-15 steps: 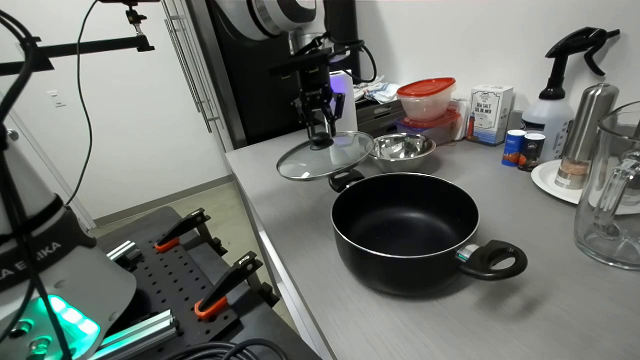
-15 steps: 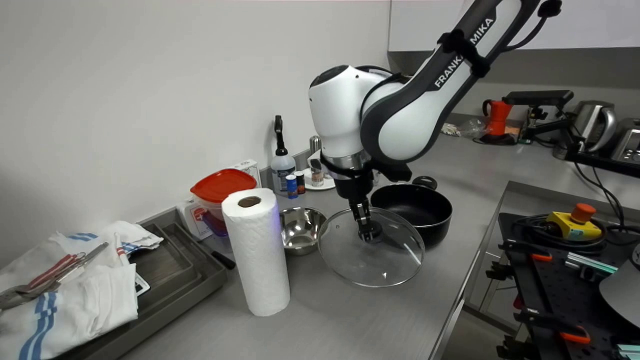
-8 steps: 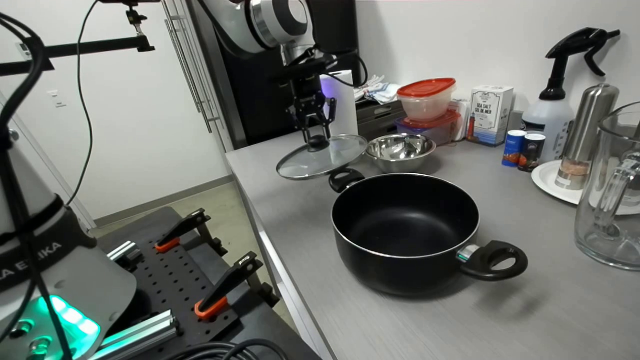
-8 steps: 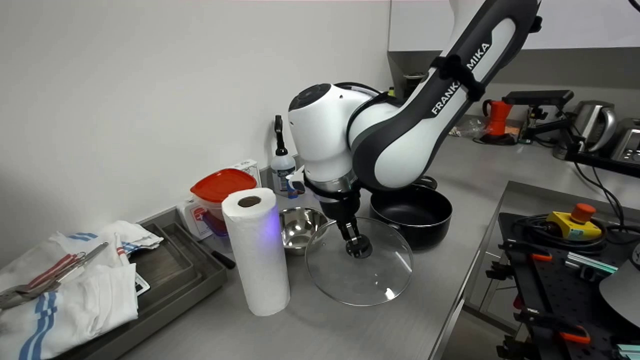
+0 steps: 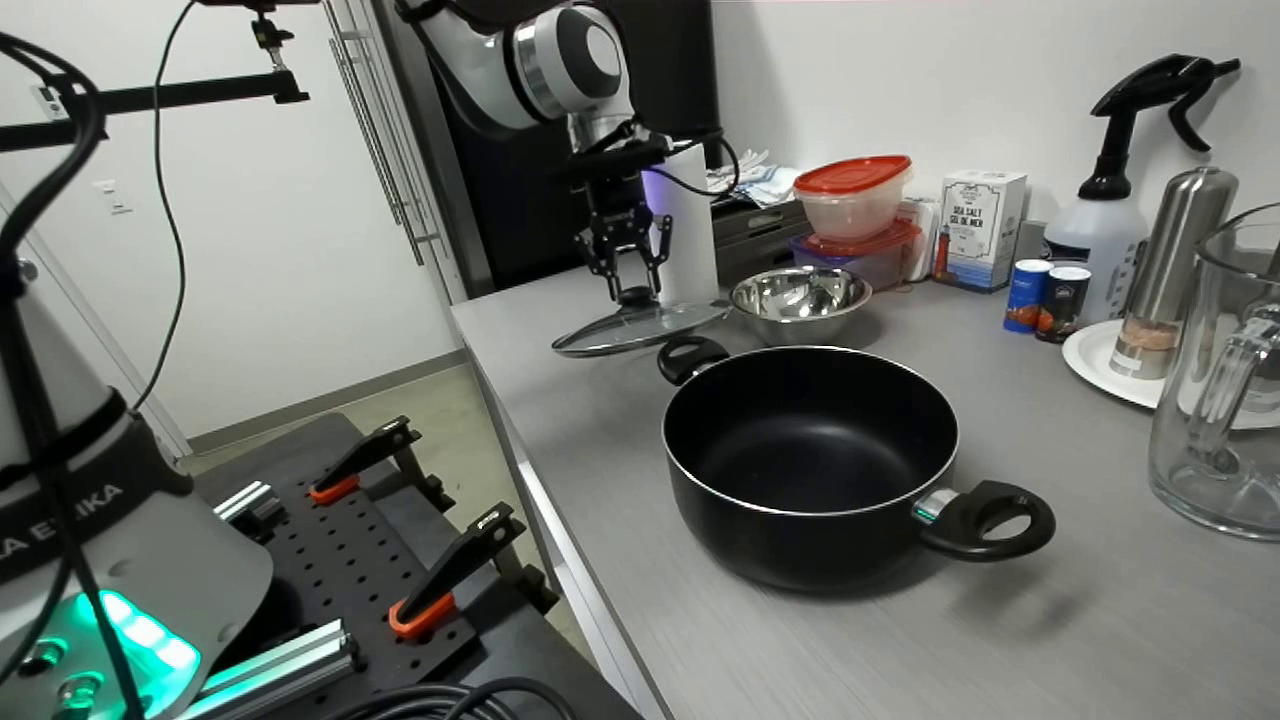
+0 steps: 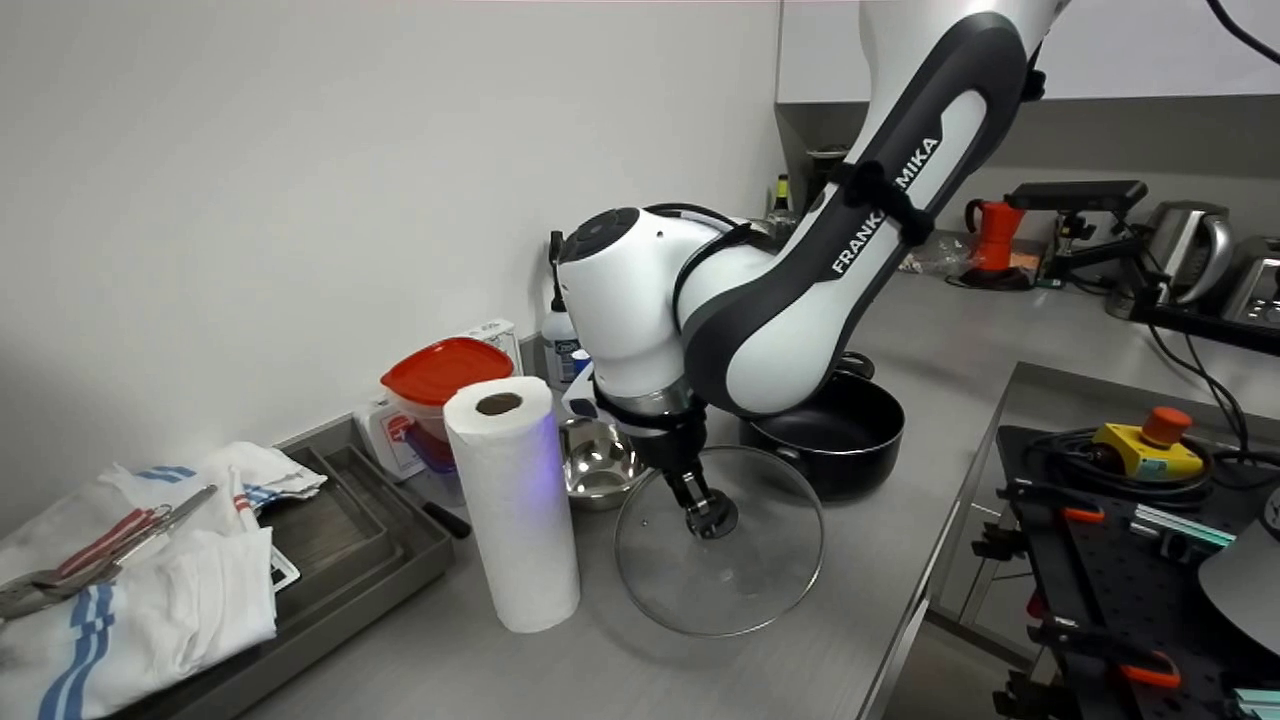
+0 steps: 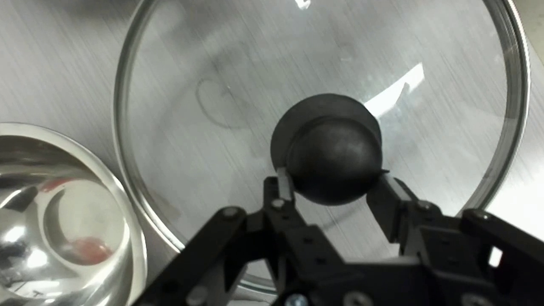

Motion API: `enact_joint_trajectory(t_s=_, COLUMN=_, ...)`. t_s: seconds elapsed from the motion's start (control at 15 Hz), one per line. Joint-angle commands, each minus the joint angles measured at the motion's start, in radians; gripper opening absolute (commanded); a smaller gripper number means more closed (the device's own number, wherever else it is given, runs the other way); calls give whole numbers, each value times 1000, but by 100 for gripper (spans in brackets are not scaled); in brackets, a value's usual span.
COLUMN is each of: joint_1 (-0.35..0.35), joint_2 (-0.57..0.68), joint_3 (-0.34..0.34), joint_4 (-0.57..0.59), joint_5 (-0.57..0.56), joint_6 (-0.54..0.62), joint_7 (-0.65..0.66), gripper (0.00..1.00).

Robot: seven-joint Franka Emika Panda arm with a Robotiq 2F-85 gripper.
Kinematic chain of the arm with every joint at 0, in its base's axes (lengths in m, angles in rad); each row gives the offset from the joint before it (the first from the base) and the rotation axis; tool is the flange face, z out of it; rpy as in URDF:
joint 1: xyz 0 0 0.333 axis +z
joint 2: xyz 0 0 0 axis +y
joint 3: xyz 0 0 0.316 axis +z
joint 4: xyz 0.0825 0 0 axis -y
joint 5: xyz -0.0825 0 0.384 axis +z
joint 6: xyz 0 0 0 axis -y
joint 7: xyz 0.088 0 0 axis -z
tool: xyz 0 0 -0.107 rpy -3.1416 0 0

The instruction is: Put the glass lid on the counter.

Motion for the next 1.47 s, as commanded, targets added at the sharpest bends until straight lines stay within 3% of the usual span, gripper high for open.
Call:
enact_joint_trajectory(t_s=0.0, joint_1=-1, joint_2=24, joint_3=17, joint_4=46, joint_5=0, joint_6=-34, joint_7=-46, gripper=23)
enact_joint_trajectory(t_s=0.4, joint_1=12, joint_2=38, joint_3=36, joint_4=55, joint_5=-5, joint_6=-40, joint_7=-75, gripper=23)
enact_joint_trajectory(t_s=1.13, joint_1=-29, joint_2=84, joint_3=41, joint_4=107, joint_5=16, joint_6=-84, joint_7=-142, gripper=23)
enact_joint_trajectory(t_s=1.2, joint_1=-33, joint_2=80, joint_3=43, joint_4=106, joint_5=19, joint_6=-84, joint_7=-150, gripper=59)
enact_joint_trajectory(t_s=1.27, joint_1=-37, joint_2=79, joint_3=45, joint_4=107, joint_5=22, joint_6=-88, joint_7=-158, gripper=63)
enact_joint_trajectory(t_s=1.33, joint_1=-41, joint_2=75, joint_3=46, joint_4=105, joint_5=26, joint_6=-90, joint_7=-164, gripper=79)
enact_joint_trajectory(t_s=1.4, joint_1=-43, joint_2=72, joint_3=47, joint_4=104, joint_5=27, joint_6=-93, joint_7=-171, gripper=86)
